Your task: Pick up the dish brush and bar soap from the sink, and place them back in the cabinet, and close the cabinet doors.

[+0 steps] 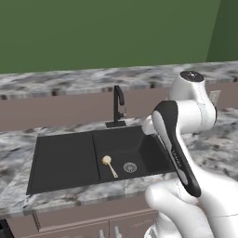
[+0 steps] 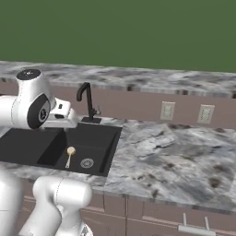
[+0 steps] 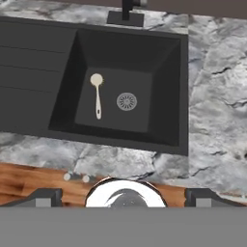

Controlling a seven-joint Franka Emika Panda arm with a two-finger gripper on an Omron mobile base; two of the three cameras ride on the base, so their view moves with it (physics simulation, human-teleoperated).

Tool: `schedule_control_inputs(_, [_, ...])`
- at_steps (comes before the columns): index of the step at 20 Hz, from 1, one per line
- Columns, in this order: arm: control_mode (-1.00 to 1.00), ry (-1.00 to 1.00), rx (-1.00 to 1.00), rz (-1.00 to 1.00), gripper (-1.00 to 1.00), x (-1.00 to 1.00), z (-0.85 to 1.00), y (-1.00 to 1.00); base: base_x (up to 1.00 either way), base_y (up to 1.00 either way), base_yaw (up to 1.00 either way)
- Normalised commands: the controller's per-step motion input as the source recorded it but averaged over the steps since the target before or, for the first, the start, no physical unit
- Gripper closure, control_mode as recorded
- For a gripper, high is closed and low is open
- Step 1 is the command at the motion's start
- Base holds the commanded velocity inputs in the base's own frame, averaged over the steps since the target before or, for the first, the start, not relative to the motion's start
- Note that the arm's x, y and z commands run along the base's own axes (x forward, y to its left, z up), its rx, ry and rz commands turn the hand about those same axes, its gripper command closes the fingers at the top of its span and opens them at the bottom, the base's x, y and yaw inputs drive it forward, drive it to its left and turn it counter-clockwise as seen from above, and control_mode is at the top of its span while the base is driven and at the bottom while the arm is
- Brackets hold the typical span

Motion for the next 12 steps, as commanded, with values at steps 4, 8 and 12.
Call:
schedule_control_inputs(4, [-1.00,0.00,0.00,0.07,-1.00,0.41,-0.36,0.08,0.00,0.00,0.00])
schedule_control_inputs(8, [-1.00,0.00,0.00,0.05,-1.00,0.39,-0.37,0.18,0.00,0.00,0.00])
schedule_control_inputs(12, [-1.00,0.00,0.00,0.05,-1.00,0.27,-0.36,0.19,0.00,0.00,0.00])
